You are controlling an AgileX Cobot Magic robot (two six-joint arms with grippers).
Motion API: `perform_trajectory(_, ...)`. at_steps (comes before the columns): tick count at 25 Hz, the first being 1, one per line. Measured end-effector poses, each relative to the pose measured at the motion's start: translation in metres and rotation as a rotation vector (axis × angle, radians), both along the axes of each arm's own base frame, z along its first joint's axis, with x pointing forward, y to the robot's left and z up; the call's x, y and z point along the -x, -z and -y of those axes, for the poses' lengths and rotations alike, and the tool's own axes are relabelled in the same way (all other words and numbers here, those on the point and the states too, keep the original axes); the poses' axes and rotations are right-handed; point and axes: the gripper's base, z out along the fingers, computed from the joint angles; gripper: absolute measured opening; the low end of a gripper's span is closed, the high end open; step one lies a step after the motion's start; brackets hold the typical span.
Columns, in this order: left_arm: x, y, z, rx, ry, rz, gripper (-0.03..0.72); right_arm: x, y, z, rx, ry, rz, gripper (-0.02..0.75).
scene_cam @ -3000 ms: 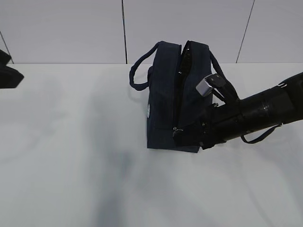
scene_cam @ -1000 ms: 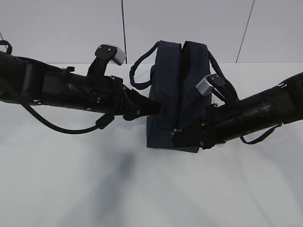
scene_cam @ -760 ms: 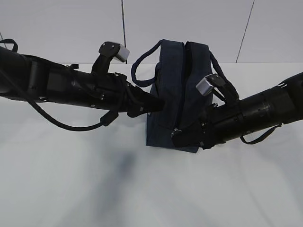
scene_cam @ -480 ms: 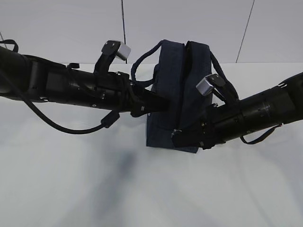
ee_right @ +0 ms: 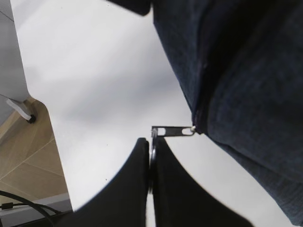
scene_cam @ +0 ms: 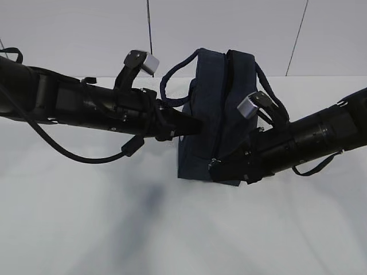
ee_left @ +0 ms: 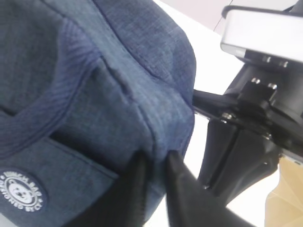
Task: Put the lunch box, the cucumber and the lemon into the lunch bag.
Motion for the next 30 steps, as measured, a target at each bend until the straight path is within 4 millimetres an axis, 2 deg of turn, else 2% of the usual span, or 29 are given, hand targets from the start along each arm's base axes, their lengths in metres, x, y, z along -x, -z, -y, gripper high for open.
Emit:
perform_trajectory(2, 0.0, 0.001, 0.0, -0.008, 0.006, 0.003, 0.033, 0.0, 0.0, 0.0, 0.002, -0.002, 0.0, 0.0)
perform_trajectory(4, 0.001, 0.001, 0.0, -0.021, 0.021, 0.009, -0.004, 0.0, 0.0, 0.0, 0.005, -0.005, -0.001, 0.0)
perform_trajectory(9, 0.002, 0.002, 0.0, -0.028, 0.028, 0.011, -0.01, 0.001, 0.0, 0.001, 0.018, 0.005, -0.02, 0.0)
perform_trajectory(16, 0.002, 0.002, 0.0, -0.03, 0.03, 0.012, -0.01, 0.004, -0.015, 0.006, 0.082, 0.041, -0.021, 0.0)
perform_trajectory(21, 0.002, 0.002, 0.0, -0.031, 0.031, 0.013, -0.01, 0.006, -0.016, 0.008, 0.114, 0.052, -0.058, 0.0)
perform_trajectory(30, 0.002, 0.002, 0.0, -0.031, 0.031, 0.013, -0.01, -0.01, -0.034, 0.007, 0.124, 0.095, -0.057, 0.0)
